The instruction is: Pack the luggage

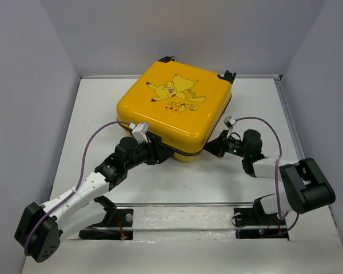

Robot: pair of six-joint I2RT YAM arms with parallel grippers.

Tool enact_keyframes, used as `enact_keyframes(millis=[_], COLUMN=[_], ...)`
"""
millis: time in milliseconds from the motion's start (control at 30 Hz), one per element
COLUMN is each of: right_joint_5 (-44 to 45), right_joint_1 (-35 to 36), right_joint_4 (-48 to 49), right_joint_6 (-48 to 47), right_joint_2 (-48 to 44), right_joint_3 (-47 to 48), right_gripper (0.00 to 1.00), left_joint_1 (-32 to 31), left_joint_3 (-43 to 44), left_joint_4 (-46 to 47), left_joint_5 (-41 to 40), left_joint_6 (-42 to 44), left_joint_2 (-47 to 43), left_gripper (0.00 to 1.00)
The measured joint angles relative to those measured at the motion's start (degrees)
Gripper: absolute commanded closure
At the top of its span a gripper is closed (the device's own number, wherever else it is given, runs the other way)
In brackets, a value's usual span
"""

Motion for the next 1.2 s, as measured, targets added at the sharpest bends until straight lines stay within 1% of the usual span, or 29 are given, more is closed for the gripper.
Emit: enact_keyframes(millis=[100,200,300,367,467,533,567,633,733,800,867,933,1000,1033,1100,1133,1200], right_joint_5=[-0.4,0.9,5.7,11.0,20.8,26.4,28.7,35.8,44.8,50.1,56.8,63.9,68.2,71.1,74.6,75.9,79.2], right_joint_1=[0.1,0.6,3.2,5.8,12.5,18.5,20.1,25.4,33.0,37.6,42.6,47.8,51.3,52.6,53.7,54.1,55.2], right_joint_4=[1.6,1.0,-2.5,-6.9,-16.6,-23.8,-25.6,-30.6,-33.5,-35.3,-36.8,-39.1,-39.0,-38.0,-36.2,-35.1,-32.7], right_joint_6=[0.5,1.0,1.1,1.3,1.6,2.1,2.4,3.9,6.1,7.0,7.8,8.3,8.7,9.1,10.2,10.8,11.9], right_joint_2=[1.0,-0.3,-4.6,-9.1,-18.3,-24.6,-26.2,-30.3,-31.8,-30.8,-26.8,-19.3,-12.3,-8.5,-4.4,-3.2,-0.4], right_joint_3=[0.0,-0.6,-2.2,-2.9,-4.2,-4.5,-4.5,-4.5,-4.0,-2.5,0.7,6.5,11.1,13.9,16.0,16.5,17.6], right_gripper=[0.93,0.93,0.93,0.93,0.93,0.93,0.93,0.93,0.93,0.93,0.93,0.93,0.93,0.93,0.93,0.93,0.93], left_joint_1=[0.0,-0.2,-0.2,-0.2,-0.2,-0.6,-0.8,-1.3,-2.6,-3.6,-4.2,-4.5,-4.4,-4.4,-4.5,-4.5,-3.3], left_joint_3=[0.6,1.5,3.3,5.1,7.1,7.7,8.3,9.6,11.1,12.3,13.3,14.5,16.0,16.9,19.5,21.1,24.2], left_joint_4=[0.6,1.4,2.6,3.2,3.4,3.3,3.2,2.6,1.5,1.0,0.1,-1.5,-3.9,-5.6,-9.7,-12.0,-15.2], left_joint_5=[0.0,0.0,-0.3,-0.7,-0.6,-0.3,-0.2,0.1,0.0,-0.1,0.0,0.3,0.3,0.1,-0.7,-0.7,-0.2], left_joint_6=[0.0,0.0,0.0,0.2,0.2,0.2,0.2,0.2,0.2,0.3,0.7,1.3,1.9,2.4,3.8,4.6,6.1], left_joint_2=[1.9,3.7,5.5,6.8,8.8,10.2,11.1,12.8,14.3,15.8,16.9,17.5,17.8,17.9,17.9,17.9,17.0], left_gripper=[0.42,0.42,0.42,0.43,0.43,0.43,0.43,0.43,0.43,0.43,0.43,0.43,0.42,0.39,0.35,0.29,0.21])
